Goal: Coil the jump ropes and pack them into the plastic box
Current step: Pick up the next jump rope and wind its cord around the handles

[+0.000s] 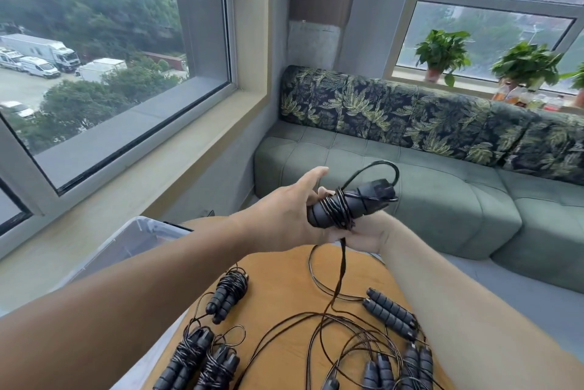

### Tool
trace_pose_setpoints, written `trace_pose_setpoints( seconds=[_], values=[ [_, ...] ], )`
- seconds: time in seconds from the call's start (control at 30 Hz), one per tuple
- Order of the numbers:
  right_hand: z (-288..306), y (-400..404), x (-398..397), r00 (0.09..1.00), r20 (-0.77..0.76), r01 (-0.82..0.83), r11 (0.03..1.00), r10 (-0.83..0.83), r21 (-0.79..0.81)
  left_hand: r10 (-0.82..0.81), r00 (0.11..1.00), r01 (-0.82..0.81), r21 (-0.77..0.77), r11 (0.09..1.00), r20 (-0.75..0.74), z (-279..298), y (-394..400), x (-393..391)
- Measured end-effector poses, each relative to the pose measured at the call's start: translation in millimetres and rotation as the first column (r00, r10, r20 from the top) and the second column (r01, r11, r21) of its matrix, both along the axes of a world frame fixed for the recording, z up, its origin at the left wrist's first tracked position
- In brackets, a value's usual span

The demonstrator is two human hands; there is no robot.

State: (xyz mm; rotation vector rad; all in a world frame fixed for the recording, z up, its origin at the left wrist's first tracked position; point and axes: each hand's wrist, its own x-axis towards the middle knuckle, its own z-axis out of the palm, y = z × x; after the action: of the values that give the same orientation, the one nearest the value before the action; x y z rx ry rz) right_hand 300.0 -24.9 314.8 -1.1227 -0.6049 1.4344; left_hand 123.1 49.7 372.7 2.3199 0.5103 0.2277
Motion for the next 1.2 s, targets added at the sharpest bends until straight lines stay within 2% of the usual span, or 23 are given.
trace_pose_setpoints(
  seconds=[0.07,0.17,0.3,0.37,0.4,0.43,0.47,0.53,0.6,0.63,0.7,0.73,0.8,0.93,1.07,1.13,1.2],
  values=[
    [2.9,-4.4,-14.3,0.996,0.081,-0.032,0.999,0.028,0.041,0.035,0.999,-0.036,-0.036,0.999,-0.007,1.4,0.2,4.0],
    [2.2,-10.8,-28.2,0.978,0.174,0.12,0.993,-0.119,0.005,0.105,0.994,-0.105,-0.02,0.994,0.004,-1.8,0.3,10.9],
    [-7.6,-24.0,-46.7,0.953,0.284,0.122,0.991,-0.101,-0.059,0.206,0.978,-0.209,0.128,0.97,0.031,-2.0,12.0,20.0],
    [-7.5,-28.2,-56.2,0.902,0.425,0.113,0.991,-0.071,-0.075,0.197,0.98,-0.191,0.197,0.962,-0.014,-3.4,16.4,20.4],
    [-6.0,-29.0,-59.4,0.858,0.51,0.108,0.99,-0.05,-0.085,0.177,0.982,-0.151,0.291,0.945,-0.065,-6.9,16.8,20.1],
    [-3.1,-29.3,-61.5,0.783,0.622,0.09,0.991,-0.009,-0.1,0.15,0.98,-0.081,0.428,0.9,-0.132,-12.3,17.2,20.1],
    [1.0,-29.6,-63.3,0.668,0.743,0.069,0.989,0.05,-0.128,0.126,0.975,0.0,0.566,0.824,-0.182,-17.2,16.2,20.0],
    [9.9,-31.7,-63.0,0.38,0.91,0.029,0.982,0.164,-0.189,0.074,0.967,0.134,0.738,0.661,-0.242,-26.3,17.6,19.9],
    [24.1,-35.9,-60.6,0.157,0.967,-0.002,0.979,0.2,-0.202,0.051,0.955,0.202,0.763,0.614,-0.294,-31.0,19.8,19.2],
    [33.4,-38.1,-58.0,0.079,0.976,-0.021,0.979,0.204,-0.203,0.028,0.95,0.232,0.764,0.602,-0.311,-33.0,18.9,18.9],
    [51.5,-40.2,-50.7,-0.042,0.975,-0.066,0.973,0.218,-0.22,-0.042,0.944,0.29,0.763,0.578,-0.327,-32.7,13.9,18.2],
    [59.9,-40.8,-47.0,-0.072,0.97,-0.082,0.968,0.233,-0.238,-0.072,0.942,0.308,0.758,0.575,-0.328,-31.0,12.8,18.4],
    [74.5,-42.1,-40.0,-0.063,0.966,-0.086,0.963,0.252,-0.257,-0.117,0.938,0.329,0.732,0.597,-0.326,-24.8,11.4,19.4],
    [94.6,-43.5,-28.0,0.035,0.966,-0.099,0.962,0.257,-0.253,-0.195,0.91,0.403,0.672,0.621,-0.365,-15.1,4.9,23.4],
    [99.7,-41.4,-11.4,0.086,0.96,-0.124,0.959,0.267,-0.256,-0.233,0.913,0.395,0.584,0.71,-0.334,-9.2,-3.2,22.7],
    [99.4,-41.1,-2.3,0.165,0.955,-0.131,0.965,0.246,-0.227,-0.242,0.916,0.383,0.513,0.768,-0.321,-8.1,-8.4,19.4],
    [96.1,-40.6,4.5,0.253,0.938,-0.159,0.967,0.237,-0.201,-0.26,0.934,0.341,0.4,0.851,-0.245,-9.8,-12.5,16.2]
  ],
)
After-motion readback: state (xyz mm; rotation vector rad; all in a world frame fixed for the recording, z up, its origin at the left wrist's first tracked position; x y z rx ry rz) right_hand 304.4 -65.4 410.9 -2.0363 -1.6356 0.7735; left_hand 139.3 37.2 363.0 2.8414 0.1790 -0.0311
